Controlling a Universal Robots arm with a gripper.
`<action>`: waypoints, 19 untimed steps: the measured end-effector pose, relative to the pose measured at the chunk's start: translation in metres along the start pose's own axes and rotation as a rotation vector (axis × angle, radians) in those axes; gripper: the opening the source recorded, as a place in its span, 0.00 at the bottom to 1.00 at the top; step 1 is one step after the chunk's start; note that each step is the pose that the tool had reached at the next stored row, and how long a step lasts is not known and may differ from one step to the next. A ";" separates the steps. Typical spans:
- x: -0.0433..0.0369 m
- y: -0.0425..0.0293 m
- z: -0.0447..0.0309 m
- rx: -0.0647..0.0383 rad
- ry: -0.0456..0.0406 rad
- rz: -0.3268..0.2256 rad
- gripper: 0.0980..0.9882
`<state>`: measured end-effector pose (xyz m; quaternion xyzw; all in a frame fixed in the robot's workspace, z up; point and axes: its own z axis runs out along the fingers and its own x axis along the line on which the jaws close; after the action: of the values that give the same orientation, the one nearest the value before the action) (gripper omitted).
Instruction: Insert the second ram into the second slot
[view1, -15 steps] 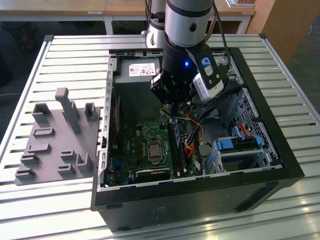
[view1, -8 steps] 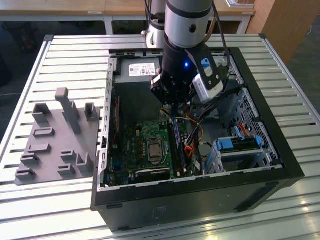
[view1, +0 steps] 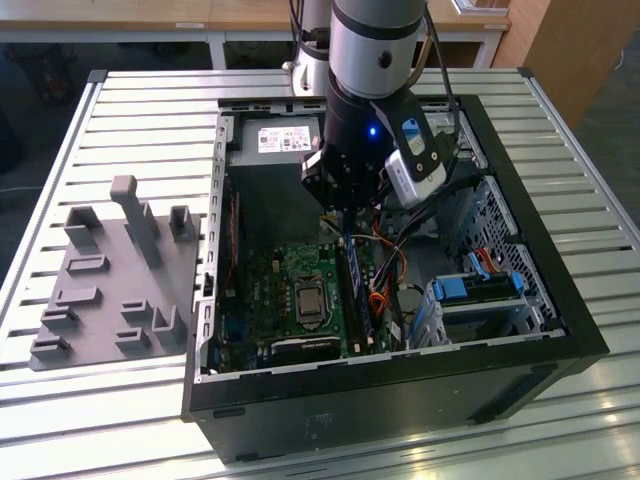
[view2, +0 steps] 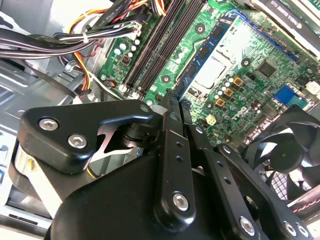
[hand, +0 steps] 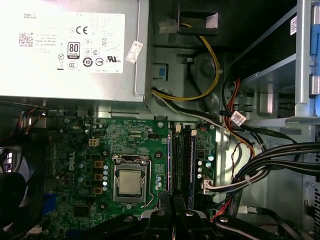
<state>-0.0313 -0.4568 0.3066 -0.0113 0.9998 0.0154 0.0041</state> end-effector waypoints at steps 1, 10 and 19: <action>0.0000 0.0000 0.0002 0.000 0.0000 0.000 0.04; 0.0000 -0.0001 0.0024 0.000 0.0000 0.000 0.04; 0.0001 -0.0001 0.0042 0.000 0.0000 0.000 0.04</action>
<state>-0.0313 -0.4568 0.3024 -0.0113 0.9998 0.0155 0.0041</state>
